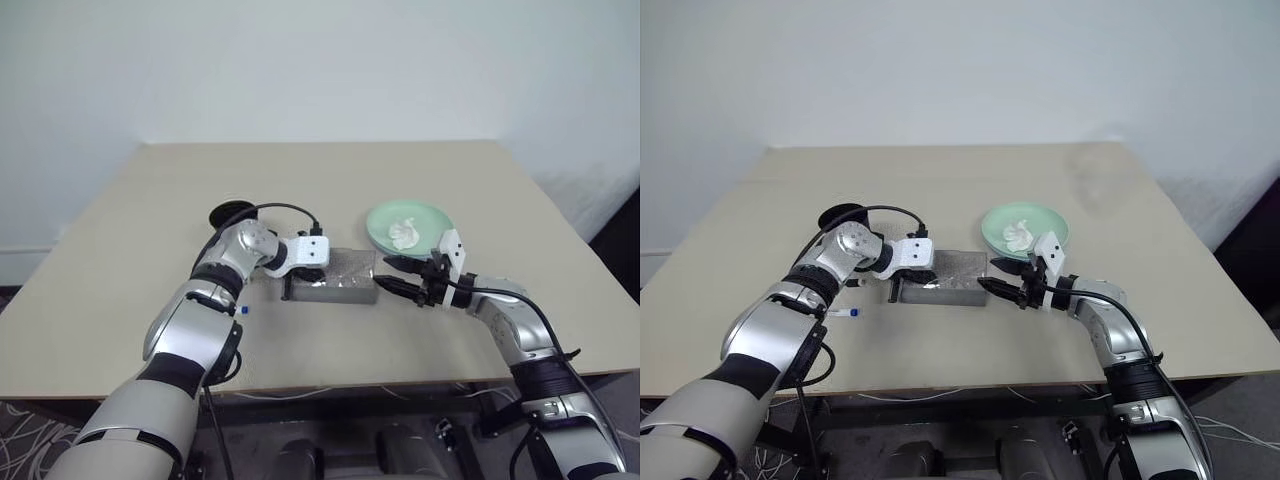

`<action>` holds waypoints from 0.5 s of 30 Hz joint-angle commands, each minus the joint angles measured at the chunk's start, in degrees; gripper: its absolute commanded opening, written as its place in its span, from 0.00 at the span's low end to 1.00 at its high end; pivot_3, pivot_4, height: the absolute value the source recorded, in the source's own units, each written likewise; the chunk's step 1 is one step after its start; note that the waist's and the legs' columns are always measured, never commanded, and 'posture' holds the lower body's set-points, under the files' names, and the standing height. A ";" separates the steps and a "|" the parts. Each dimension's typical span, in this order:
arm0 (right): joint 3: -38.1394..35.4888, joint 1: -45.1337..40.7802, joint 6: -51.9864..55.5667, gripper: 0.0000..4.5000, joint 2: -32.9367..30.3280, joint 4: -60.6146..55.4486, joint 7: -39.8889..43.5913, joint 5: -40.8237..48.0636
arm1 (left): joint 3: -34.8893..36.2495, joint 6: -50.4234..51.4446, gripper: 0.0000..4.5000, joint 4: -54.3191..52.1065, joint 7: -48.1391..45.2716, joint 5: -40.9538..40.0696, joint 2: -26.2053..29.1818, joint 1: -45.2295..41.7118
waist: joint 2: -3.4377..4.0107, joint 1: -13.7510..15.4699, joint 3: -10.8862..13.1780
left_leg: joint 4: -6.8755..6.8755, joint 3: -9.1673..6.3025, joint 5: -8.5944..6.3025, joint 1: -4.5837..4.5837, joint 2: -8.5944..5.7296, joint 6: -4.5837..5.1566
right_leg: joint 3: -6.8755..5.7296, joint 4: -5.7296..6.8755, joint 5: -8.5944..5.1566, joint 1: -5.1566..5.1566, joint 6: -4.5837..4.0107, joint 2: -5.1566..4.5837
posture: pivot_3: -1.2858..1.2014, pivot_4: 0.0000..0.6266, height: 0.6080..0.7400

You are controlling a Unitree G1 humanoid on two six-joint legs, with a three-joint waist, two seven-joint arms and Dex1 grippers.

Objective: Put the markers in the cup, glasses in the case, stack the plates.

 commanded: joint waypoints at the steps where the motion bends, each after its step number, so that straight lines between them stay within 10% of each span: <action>1: -0.98 -1.08 -1.13 0.61 0.04 -0.83 0.11 0.40 | 3.86 1.01 0.01 -2.27 -4.65 -4.76 1.07 -4.09 | 0.00 -0.01 0.00 | 0.00 0.00 0.00 0.01 0.00 0.00 | 0.00 0.00 0.00 0.00 0.00 0.00 | 0.52 0.00 0.97; 7: -0.85 -1.76 -1.56 0.61 0.21 0.10 0.38 0.29 | 5.24 0.55 0.01 -2.88 -3.14 -5.52 2.77 -7.15 | 0.00 -0.04 0.00 | -0.01 0.00 0.00 0.03 0.01 0.00 | 0.00 0.00 0.00 0.01 0.00 0.00 | 0.52 0.00 0.97; 15: -0.70 -2.19 -2.16 0.61 0.61 0.86 0.41 0.27 | -2.74 -0.23 0.01 0.20 28.21 6.68 0.93 -7.42 | -0.01 0.03 0.00 | 0.01 -0.03 0.00 0.03 0.00 0.00 | 0.00 -0.01 0.05 0.03 0.08 0.00 | 0.52 0.00 0.97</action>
